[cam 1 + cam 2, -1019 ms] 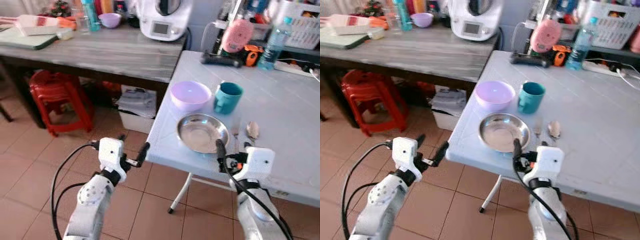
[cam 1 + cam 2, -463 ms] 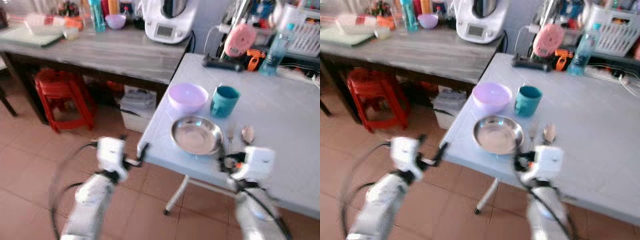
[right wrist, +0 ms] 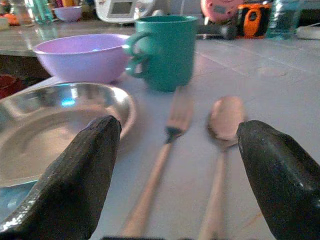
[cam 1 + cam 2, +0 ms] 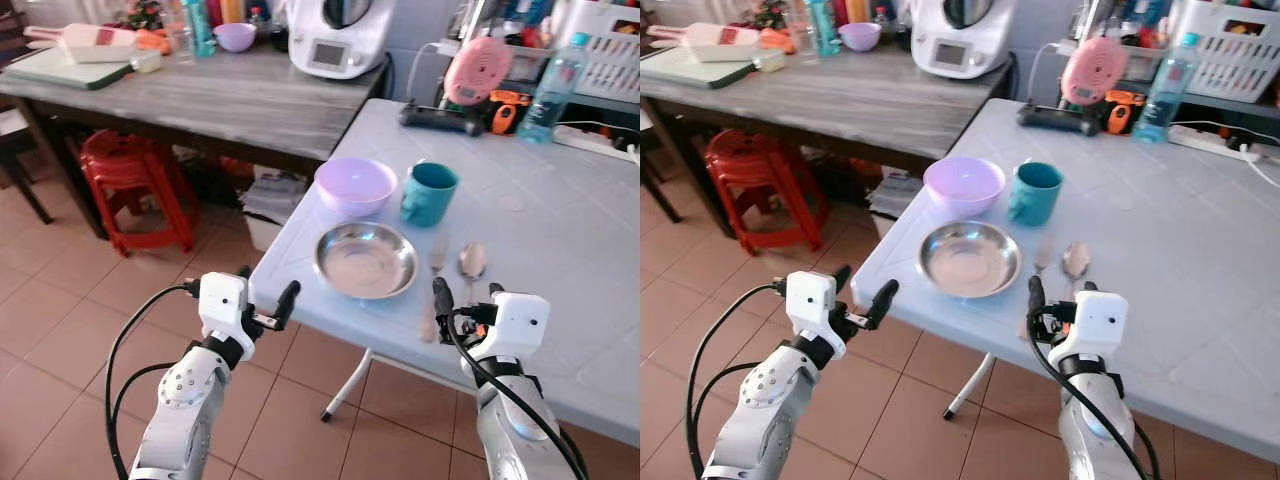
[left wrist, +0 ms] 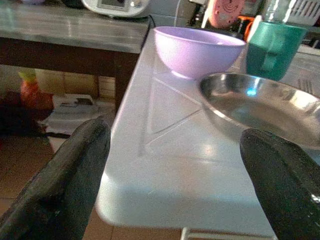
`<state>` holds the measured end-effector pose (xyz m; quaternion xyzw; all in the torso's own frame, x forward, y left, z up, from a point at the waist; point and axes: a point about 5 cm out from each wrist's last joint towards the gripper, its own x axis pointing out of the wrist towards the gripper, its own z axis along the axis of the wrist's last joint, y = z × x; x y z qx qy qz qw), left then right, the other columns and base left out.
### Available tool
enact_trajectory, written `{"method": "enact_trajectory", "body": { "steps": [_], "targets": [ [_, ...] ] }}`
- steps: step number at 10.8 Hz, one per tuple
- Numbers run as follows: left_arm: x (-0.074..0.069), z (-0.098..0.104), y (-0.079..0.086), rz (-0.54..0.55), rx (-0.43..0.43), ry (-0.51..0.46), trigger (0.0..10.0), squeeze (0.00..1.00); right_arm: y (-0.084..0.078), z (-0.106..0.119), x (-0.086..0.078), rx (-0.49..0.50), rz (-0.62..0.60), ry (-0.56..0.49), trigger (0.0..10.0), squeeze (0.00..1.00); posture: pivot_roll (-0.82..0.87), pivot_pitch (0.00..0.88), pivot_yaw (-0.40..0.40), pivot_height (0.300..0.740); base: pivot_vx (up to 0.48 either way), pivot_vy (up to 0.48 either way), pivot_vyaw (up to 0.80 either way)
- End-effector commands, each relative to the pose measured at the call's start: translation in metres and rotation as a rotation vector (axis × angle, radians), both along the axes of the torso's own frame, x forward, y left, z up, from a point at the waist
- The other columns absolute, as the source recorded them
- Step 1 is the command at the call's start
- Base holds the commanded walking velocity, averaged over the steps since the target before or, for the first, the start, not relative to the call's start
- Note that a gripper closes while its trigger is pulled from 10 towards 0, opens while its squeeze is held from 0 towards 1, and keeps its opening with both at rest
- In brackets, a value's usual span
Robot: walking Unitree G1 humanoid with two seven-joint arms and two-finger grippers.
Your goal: Setting the table
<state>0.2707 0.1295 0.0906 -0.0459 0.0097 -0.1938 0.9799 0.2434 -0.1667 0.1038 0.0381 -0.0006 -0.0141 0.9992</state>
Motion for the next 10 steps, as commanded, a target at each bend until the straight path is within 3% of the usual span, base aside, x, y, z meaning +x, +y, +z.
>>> {"method": "enact_trajectory", "body": {
  "steps": [1, 2, 3, 5, 10],
  "targets": [
    [-0.001, 0.001, 0.006, -0.008, 0.012, -0.006, 10.0, 0.0, 0.003, 0.001, 0.003, 0.0, 0.033, 0.004, 10.0, 0.0, -0.04, 0.048, -0.016, 0.74, 0.0, 0.0, 0.0],
    [-0.012, 0.0, 0.011, -0.13, 0.003, -0.011, 10.0, 0.0, 0.001, 0.003, 0.007, -0.002, 0.071, 0.014, 10.0, 0.0, -0.03, 0.05, -0.016, 0.74, 0.0, 0.0, 0.0],
    [-0.013, -0.002, 0.016, -0.148, 0.025, 0.001, 10.0, 0.0, 0.001, 0.004, 0.011, 0.056, 0.092, 0.023, 10.0, 0.0, -0.04, 0.056, -0.013, 0.74, 0.0, 0.0, 0.0],
    [-0.016, -0.003, 0.015, -0.201, 0.069, -0.003, 10.0, 0.0, 0.002, 0.005, 0.018, 0.06, 0.105, 0.049, 10.0, 0.0, -0.04, 0.062, -0.013, 0.74, 0.0, 0.0, 0.0],
    [-0.016, -0.003, 0.006, -0.207, 0.054, -0.022, 10.0, 0.0, -0.002, 0.002, 0.035, 0.131, 0.105, 0.138, 10.0, 0.0, -0.04, 0.074, -0.009, 0.74, 0.0, 0.0, 0.0]
  ]
}}
